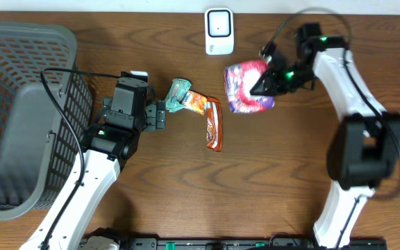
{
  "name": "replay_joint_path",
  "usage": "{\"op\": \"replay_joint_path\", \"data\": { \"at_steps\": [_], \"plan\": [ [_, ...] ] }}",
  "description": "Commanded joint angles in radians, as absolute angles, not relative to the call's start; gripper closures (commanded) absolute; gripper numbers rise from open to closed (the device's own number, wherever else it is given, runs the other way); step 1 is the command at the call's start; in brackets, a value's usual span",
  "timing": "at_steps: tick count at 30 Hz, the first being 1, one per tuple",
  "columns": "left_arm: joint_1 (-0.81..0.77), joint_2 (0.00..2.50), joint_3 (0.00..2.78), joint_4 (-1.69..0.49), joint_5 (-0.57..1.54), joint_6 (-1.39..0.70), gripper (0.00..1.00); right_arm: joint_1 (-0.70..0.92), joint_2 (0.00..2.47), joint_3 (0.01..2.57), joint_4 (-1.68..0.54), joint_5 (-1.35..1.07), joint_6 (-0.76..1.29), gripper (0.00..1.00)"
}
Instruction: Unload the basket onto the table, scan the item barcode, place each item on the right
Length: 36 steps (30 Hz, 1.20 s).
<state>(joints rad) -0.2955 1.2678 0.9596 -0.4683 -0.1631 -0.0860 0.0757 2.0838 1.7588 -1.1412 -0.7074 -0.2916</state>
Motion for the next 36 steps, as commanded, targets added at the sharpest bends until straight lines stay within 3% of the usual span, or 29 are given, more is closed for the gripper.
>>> {"op": "replay_joint_path", "data": {
  "at_steps": [1, 7, 16, 18, 19, 23, 26, 31, 36],
  "plan": [
    [-0.293, 1.268, 0.961, -0.471, -0.166, -0.096, 0.02, 0.099, 1.914, 1.78, -1.153, -0.762, -0.5, 0.99],
    [-0.293, 1.268, 0.961, -0.471, -0.166, -0.096, 0.02, 0.127, 1.792, 1.78, -1.148, -0.76, -0.656, 0.99],
    [-0.293, 1.268, 0.961, -0.471, -0.166, -0.095, 0.02, 0.152, 1.766, 1.779, -1.131, -0.705, -0.6, 0.99],
    [-0.293, 1.268, 0.961, -0.471, -0.166, -0.096, 0.02, 0.152, 1.767, 1.779, -1.113, -0.704, -0.467, 0.99],
    [-0.293, 1.268, 0.961, -0.471, -0.166, -0.096, 0.02, 0.152, 1.769, 1.779, -1.097, -0.684, -0.223, 0.98],
    [-0.293, 1.268, 0.961, -0.471, -0.166, -0.096, 0.02, 0.152, 1.769, 1.778, -1.171, -0.69, 0.39, 0.99],
    [-0.293, 1.268, 0.961, -0.471, -0.166, -0.096, 0.02, 0.152, 1.769, 1.778, -1.321, -0.748, 0.71, 0.96],
    [-0.293, 1.268, 0.961, -0.471, -0.166, -0.096, 0.02, 0.149, 1.769, 1.778, -1.419, -0.971, 0.881, 0.98],
    [-0.293, 1.268, 0.961, -0.471, -0.166, -0.096, 0.02, 0.134, 1.769, 1.778, -1.357, -1.427, 1.022, 0.99]
  ]
}}
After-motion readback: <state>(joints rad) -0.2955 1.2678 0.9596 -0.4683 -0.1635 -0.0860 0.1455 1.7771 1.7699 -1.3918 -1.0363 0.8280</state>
